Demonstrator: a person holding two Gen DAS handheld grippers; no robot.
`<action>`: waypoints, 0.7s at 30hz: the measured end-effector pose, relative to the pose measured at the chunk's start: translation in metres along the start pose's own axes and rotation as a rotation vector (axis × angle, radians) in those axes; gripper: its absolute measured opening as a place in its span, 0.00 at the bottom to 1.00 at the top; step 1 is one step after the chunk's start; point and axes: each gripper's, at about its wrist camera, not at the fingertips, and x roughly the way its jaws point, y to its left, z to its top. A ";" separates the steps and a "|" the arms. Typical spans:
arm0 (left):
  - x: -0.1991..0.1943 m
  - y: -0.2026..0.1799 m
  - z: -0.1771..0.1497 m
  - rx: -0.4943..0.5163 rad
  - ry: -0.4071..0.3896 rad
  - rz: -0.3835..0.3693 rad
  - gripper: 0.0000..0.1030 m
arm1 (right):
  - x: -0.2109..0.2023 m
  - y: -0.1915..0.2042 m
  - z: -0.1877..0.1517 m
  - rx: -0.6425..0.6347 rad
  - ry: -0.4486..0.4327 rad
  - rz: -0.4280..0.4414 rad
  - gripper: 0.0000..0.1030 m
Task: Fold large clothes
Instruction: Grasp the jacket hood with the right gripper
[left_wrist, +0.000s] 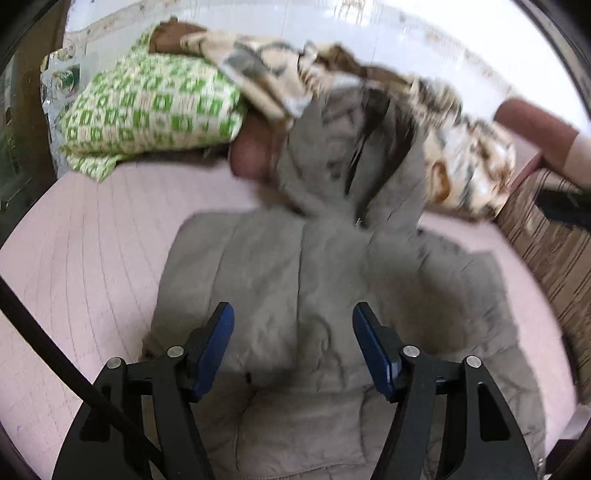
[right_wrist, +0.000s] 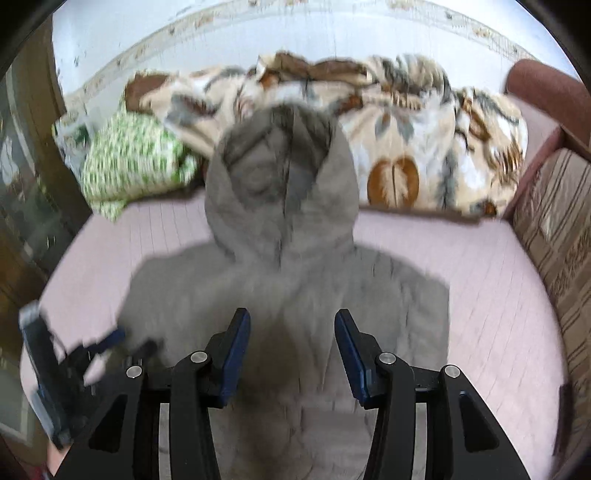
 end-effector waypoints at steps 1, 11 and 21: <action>-0.004 0.003 0.002 -0.006 -0.022 -0.011 0.65 | -0.002 0.001 0.010 -0.002 -0.009 -0.004 0.50; 0.014 0.017 0.008 -0.051 -0.004 -0.032 0.65 | 0.059 -0.015 0.149 0.045 -0.040 0.024 0.50; 0.038 -0.004 0.000 0.031 0.016 -0.024 0.65 | 0.158 -0.036 0.217 0.052 -0.023 -0.012 0.67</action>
